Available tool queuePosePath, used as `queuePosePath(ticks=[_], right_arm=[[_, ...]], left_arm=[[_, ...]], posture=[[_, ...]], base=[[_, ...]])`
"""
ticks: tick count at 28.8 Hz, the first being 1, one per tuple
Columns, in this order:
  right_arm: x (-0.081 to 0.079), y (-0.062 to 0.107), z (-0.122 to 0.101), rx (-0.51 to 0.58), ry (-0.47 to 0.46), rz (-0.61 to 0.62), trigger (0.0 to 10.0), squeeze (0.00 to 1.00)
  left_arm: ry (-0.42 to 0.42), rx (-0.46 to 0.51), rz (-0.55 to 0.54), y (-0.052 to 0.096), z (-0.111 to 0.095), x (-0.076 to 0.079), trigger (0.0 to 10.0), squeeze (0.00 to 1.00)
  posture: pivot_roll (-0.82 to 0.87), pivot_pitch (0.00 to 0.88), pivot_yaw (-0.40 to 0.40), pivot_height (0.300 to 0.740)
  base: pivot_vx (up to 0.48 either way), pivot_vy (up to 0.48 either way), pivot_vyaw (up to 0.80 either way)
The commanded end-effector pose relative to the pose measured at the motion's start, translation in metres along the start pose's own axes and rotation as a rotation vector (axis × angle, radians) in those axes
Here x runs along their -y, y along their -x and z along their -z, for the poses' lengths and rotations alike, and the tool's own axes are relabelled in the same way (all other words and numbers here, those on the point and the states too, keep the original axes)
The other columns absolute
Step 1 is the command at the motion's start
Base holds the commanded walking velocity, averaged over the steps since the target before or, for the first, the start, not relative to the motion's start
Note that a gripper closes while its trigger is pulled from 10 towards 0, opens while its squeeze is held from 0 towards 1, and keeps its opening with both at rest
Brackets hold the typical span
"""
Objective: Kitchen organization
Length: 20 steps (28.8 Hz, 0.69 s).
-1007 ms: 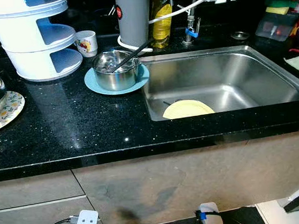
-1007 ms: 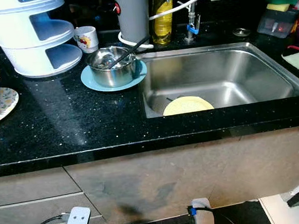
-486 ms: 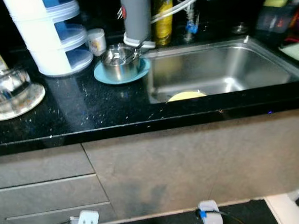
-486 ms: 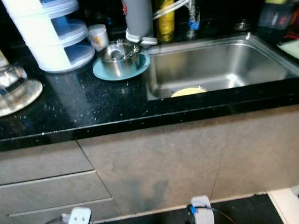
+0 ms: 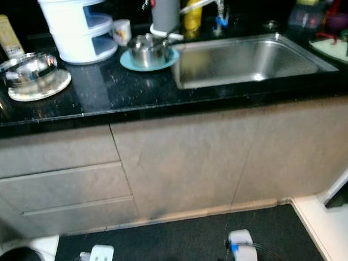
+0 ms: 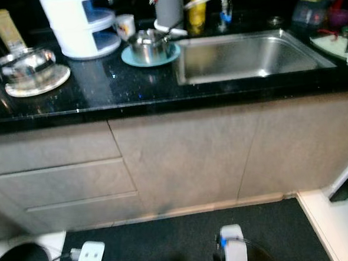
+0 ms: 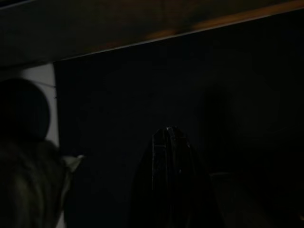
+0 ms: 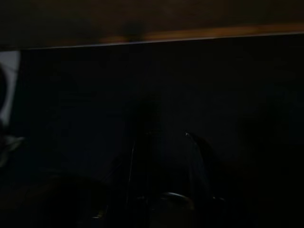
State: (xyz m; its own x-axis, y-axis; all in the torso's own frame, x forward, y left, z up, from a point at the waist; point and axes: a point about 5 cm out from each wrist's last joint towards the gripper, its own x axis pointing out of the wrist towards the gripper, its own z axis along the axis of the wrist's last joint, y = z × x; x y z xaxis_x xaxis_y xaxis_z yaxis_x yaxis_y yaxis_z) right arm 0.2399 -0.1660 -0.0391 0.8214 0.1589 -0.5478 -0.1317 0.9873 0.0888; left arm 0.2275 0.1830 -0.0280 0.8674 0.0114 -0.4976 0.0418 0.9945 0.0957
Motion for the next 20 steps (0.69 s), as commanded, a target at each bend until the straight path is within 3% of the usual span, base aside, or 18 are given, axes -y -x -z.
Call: queuePosePath(ticks=[1, 14, 17, 19, 20], right_arm=[[-0.0015, 0.0015, 0.0069, -0.030, 0.001, -0.007, 10.0, 0.00], [0.0001, 0.0012, 0.0052, -0.029, 0.007, -0.012, 10.0, 0.00], [-0.0001, 0.0012, 0.0055, -0.030, 0.006, -0.013, 10.0, 0.00], [-0.0001, 0.0012, 0.0056, -0.030, 0.006, -0.013, 10.0, 0.00], [-0.0001, 0.0013, 0.0056, -0.030, 0.005, -0.012, 10.0, 0.00]], left_arm=[[-0.001, -0.034, -0.007, 0.0030, 0.0083, -0.0018, 10.0, 0.00], [-0.021, -0.045, -0.008, 0.0032, 0.0099, -0.0016, 10.0, 0.00], [-0.066, -0.052, 0.004, 0.0028, 0.0098, 0.0002, 10.0, 0.00], [-0.052, -0.053, 0.000, 0.0029, 0.0101, 0.0003, 10.0, 0.00], [-0.001, -0.038, -0.021, 0.0034, 0.0090, -0.0008, 10.0, 0.00]], posture=[[0.00, 0.239, -0.015, 0.740], [0.00, 0.244, -0.019, 0.740], [0.00, 0.247, -0.019, 0.740], [0.00, 0.247, -0.019, 0.740], [0.00, 0.247, -0.019, 0.740]], base=[[0.000, 0.000, 0.00], [0.000, 0.000, 0.00], [0.000, -0.480, 0.00], [0.000, -0.480, 0.00], [0.000, 0.000, 0.00]])
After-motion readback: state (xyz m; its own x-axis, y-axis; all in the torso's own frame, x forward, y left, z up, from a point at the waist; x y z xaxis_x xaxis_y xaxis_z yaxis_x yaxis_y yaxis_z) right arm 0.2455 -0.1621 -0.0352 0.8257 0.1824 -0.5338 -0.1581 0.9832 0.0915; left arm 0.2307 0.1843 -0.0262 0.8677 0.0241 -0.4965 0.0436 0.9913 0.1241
